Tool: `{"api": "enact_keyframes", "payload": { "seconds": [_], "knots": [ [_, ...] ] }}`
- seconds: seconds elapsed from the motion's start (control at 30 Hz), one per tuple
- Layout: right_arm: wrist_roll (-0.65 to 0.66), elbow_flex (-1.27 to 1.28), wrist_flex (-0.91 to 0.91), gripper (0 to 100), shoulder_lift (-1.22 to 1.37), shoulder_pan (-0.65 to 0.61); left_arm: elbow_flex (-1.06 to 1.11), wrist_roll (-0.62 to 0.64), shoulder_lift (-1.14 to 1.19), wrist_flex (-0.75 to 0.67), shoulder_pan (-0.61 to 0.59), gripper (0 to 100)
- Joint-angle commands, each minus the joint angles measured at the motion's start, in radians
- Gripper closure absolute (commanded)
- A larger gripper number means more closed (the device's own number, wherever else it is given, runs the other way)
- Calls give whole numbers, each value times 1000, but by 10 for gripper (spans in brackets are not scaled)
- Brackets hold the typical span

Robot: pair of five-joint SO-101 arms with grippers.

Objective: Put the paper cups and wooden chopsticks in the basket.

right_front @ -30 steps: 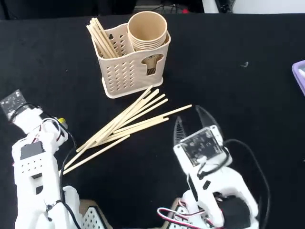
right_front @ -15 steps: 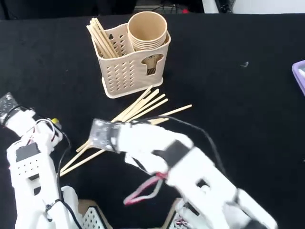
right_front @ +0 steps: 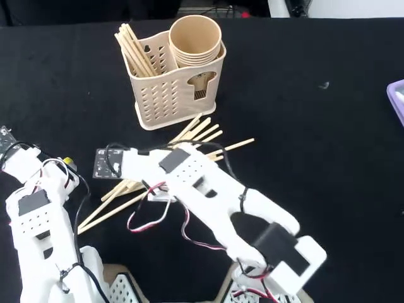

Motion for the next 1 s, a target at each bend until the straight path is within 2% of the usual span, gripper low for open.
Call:
{"api": "enact_keyframes", "payload": {
  "seconds": [0.0, 0.27, 0.6, 0.87, 0.9, 0.97],
  "knots": [
    [83, -70, 6, 693, 8, -17, -4, 8, -15, -17, 12, 802],
    [170, -148, 6, 695, 116, -15, -4, 9, -15, -17, 10, 802],
    [153, -220, 12, 701, 265, -15, -4, 9, -15, -15, 10, 802],
    [37, -222, 12, 969, 263, -15, -4, 9, -15, -17, 10, 802],
    [26, -222, 12, 992, 262, -12, -4, 8, -15, -17, 10, 802],
    [11, -219, 12, 972, 248, -11, -4, 6, -15, -17, 10, 802]
  ]
}}
